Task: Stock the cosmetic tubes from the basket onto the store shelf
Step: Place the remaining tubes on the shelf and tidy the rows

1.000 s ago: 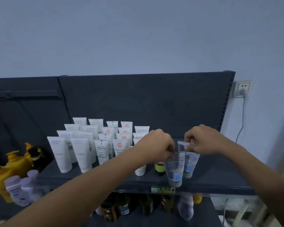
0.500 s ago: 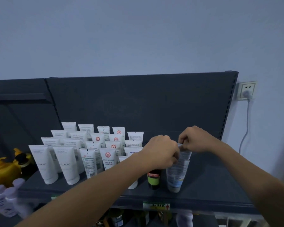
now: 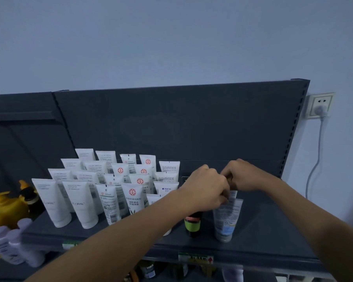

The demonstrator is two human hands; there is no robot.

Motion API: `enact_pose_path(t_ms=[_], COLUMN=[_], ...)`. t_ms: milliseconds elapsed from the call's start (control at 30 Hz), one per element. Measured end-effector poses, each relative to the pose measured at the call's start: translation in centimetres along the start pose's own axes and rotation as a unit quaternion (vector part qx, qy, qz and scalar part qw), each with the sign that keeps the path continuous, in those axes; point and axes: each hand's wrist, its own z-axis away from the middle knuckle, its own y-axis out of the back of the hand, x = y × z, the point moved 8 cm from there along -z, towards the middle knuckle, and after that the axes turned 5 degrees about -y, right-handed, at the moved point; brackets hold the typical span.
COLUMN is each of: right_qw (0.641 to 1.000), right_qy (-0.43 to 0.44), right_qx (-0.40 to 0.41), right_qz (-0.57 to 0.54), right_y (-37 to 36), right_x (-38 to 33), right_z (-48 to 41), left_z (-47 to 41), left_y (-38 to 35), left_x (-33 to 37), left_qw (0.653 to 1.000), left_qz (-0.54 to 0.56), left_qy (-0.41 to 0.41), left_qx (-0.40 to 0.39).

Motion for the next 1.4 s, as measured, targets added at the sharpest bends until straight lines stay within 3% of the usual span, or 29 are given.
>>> enact_pose_path(t_ms=[733, 1100, 1400], right_qw=[0.998, 0.997, 0.995], right_qy=[-0.039, -0.053, -0.02], right_qx=[-0.02, 0.019, 0.089], right_qz=[-0.034, -0.059, -0.052], right_y=[-0.3, 0.8, 4.8], right_x=[0.8, 1.2, -3.0], right_z=[0.3, 1.0, 0.0], left_z=[0.2, 0.3, 5.5], left_y=[-0.7, -0.9, 6.0], left_x=[-0.1, -0.5, -5.9], left_qw=[0.999, 0.999, 0.991], left_qz=[-0.026, -0.035, 0.05], left_qy=[-0.007, 0.02, 0.069], left_qx=[0.041, 0.008, 0.099])
